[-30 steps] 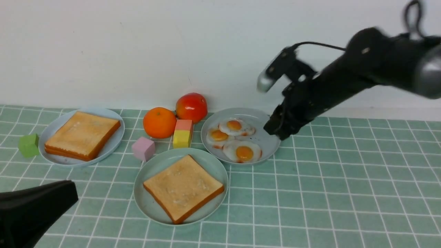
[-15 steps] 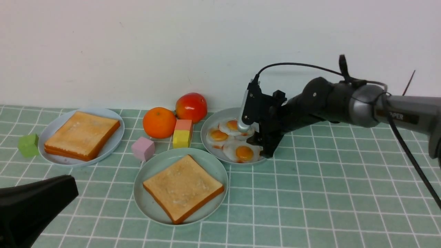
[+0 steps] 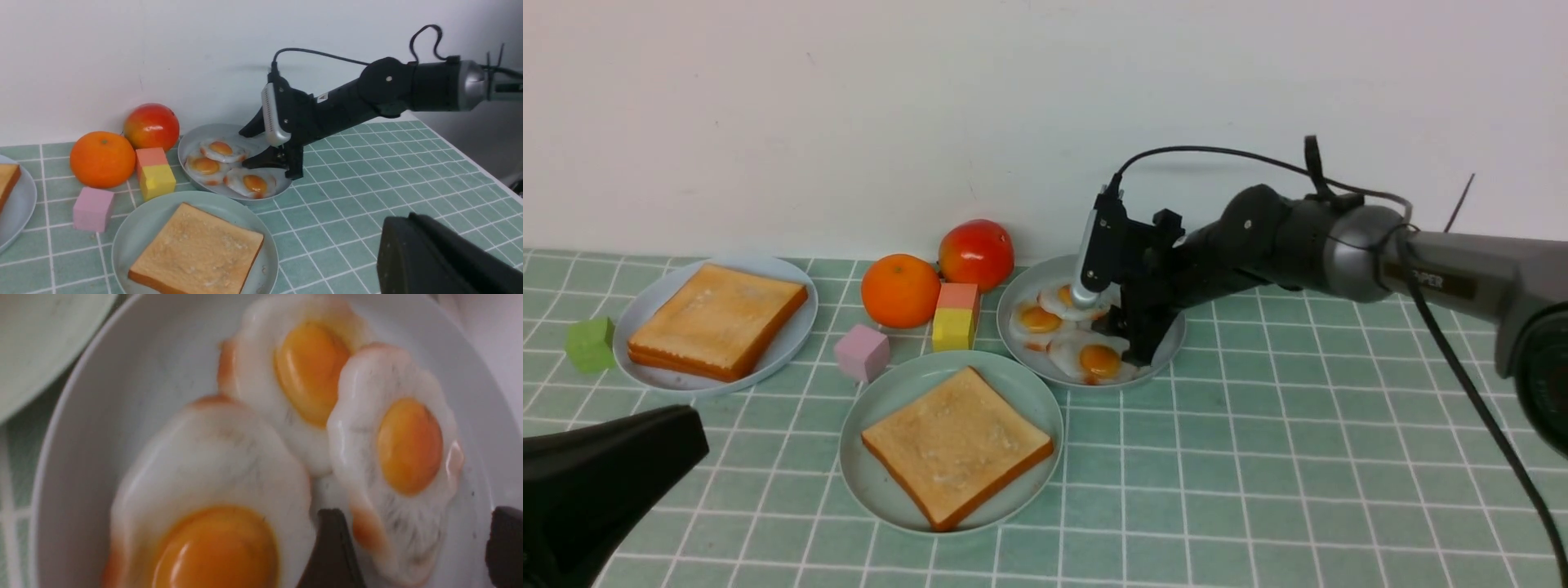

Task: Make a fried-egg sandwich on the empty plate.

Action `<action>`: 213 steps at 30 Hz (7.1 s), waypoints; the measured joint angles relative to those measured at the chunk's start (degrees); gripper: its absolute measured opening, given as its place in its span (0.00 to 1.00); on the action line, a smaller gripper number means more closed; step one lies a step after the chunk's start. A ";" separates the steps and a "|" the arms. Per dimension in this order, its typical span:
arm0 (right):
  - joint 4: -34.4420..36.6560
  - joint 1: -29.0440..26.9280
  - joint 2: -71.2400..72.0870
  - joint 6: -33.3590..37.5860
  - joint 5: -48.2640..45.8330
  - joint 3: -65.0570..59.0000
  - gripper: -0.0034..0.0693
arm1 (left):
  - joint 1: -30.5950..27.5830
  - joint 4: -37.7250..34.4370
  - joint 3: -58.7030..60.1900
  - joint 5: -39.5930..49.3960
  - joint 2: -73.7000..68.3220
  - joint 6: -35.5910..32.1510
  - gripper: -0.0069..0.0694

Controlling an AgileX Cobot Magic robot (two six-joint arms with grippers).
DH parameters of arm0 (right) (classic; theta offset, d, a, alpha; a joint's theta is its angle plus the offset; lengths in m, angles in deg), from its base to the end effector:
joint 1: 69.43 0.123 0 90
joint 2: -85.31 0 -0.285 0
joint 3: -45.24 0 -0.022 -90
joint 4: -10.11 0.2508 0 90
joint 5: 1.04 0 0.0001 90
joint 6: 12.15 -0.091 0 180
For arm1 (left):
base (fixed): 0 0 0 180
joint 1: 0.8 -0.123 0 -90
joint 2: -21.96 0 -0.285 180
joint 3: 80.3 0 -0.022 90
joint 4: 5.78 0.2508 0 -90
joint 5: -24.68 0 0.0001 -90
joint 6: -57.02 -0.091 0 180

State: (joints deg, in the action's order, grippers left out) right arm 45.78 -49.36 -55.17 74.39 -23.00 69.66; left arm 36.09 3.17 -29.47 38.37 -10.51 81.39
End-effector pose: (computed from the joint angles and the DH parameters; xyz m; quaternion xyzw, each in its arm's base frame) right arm 0.4801 0.1966 0.1520 -0.5787 0.7108 -0.0123 0.3996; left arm 0.0791 -0.0551 0.3162 0.1257 0.7373 -0.2815 0.6011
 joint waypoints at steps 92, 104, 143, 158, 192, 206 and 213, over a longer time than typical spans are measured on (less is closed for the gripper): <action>-17.68 22.22 15.67 -26.32 2.69 -21.34 0.60 | 0.00 7.86 0.00 8.94 0.00 3.32 0.10; -23.96 22.22 45.34 -54.13 -32.25 -21.31 0.70 | 0.00 1.65 -5.72 19.41 -19.90 6.37 0.09; -29.33 22.22 88.09 -82.03 -42.22 -39.80 0.05 | -35.87 -2.60 -59.44 14.19 -95.39 -31.60 0.67; -29.01 22.22 88.09 -81.82 -42.48 -39.80 0.06 | -29.92 4.43 -59.82 26.77 -84.63 -28.98 0.13; -25.56 22.22 88.09 -80.89 -46.63 -39.80 0.09 | 0.98 7.79 -48.97 26.60 -82.78 -24.37 0.28; -28.11 22.22 88.09 -80.84 -46.76 -39.80 0.11 | 0.98 -0.07 -49.46 30.53 -72.10 -23.07 0.49; -33.59 22.22 91.58 -85.31 -47.33 -39.80 0.12 | 1.02 -7.67 -40.87 24.33 -44.63 -22.76 0.07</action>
State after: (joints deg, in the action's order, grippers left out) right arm 12.20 -27.14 36.41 -10.92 -70.33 29.86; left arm 37.11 -4.51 -70.34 62.70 -55.15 58.62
